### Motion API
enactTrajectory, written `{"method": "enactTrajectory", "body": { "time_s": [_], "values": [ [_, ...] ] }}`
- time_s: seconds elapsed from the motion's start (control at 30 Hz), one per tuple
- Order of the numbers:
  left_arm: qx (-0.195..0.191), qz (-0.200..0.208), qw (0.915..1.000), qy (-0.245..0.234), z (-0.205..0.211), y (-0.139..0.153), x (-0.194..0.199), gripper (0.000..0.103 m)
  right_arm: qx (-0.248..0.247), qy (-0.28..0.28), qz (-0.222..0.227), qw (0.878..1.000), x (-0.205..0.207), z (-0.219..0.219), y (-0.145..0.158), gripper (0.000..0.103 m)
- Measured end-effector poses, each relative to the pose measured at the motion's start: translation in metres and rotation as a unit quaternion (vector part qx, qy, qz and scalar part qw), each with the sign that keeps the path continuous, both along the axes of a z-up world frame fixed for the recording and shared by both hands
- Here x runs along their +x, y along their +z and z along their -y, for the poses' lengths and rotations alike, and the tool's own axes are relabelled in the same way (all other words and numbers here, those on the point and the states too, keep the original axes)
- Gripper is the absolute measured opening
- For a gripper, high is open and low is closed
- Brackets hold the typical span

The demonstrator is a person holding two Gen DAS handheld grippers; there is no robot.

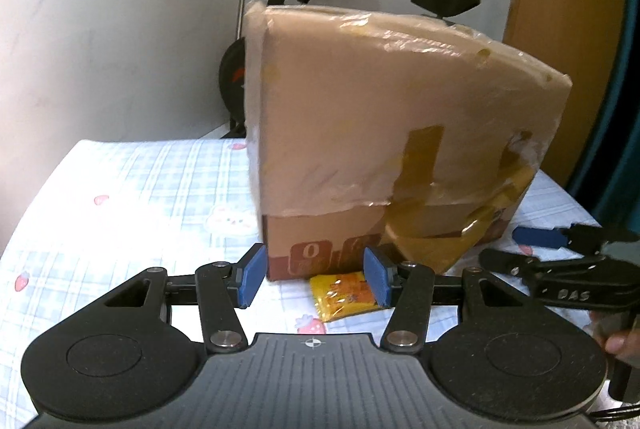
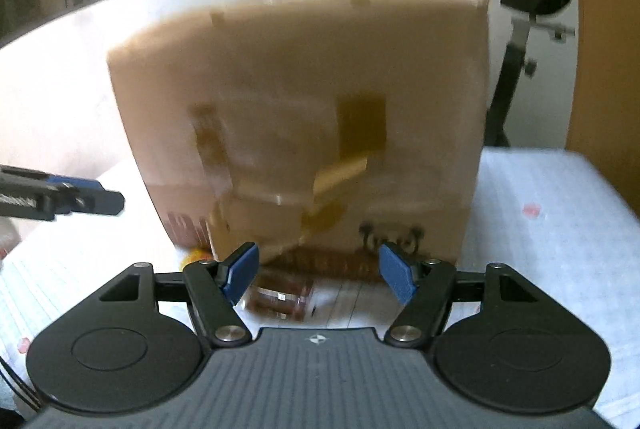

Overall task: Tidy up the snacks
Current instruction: 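Move both grippers back down to the remaining snacks by the box, then grasp the yellow candy with left gripper while right grasps the clear brown-filled packet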

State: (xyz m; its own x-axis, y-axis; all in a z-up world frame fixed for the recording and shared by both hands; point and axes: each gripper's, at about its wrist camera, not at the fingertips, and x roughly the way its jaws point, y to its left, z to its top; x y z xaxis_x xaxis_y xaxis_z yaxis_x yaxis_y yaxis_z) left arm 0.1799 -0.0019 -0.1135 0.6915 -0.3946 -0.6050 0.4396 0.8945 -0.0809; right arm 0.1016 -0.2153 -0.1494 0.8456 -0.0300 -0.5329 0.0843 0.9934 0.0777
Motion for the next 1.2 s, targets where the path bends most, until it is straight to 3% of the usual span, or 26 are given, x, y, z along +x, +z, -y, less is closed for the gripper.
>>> {"method": "enactTrajectory", "body": {
  "time_s": [0.2,0.6,1.03,1.1,1.2],
  "values": [
    [0.000,-0.016,0.9998,0.015,-0.012,-0.013,0.001,0.056,0.013,-0.003,-0.048,0.999,0.022,-0.011,-0.028,0.070],
    [-0.012,-0.034,0.9986,0.038,-0.030,-0.029,0.003,0.056,-0.003,-0.046,-0.085,0.995,0.062,-0.032,-0.052,0.073],
    [-0.017,-0.049,0.9976,0.046,-0.029,-0.037,0.005,0.056,-0.053,-0.045,-0.090,0.993,0.074,-0.059,-0.065,0.090],
    [-0.019,-0.049,0.9976,0.045,-0.028,-0.037,0.004,0.056,-0.057,-0.036,-0.089,0.994,0.073,-0.061,-0.066,0.089],
    [-0.021,-0.052,0.9975,0.043,-0.028,-0.037,0.006,0.056,-0.060,-0.011,-0.090,0.994,0.072,-0.063,-0.065,0.077]
  ]
}}
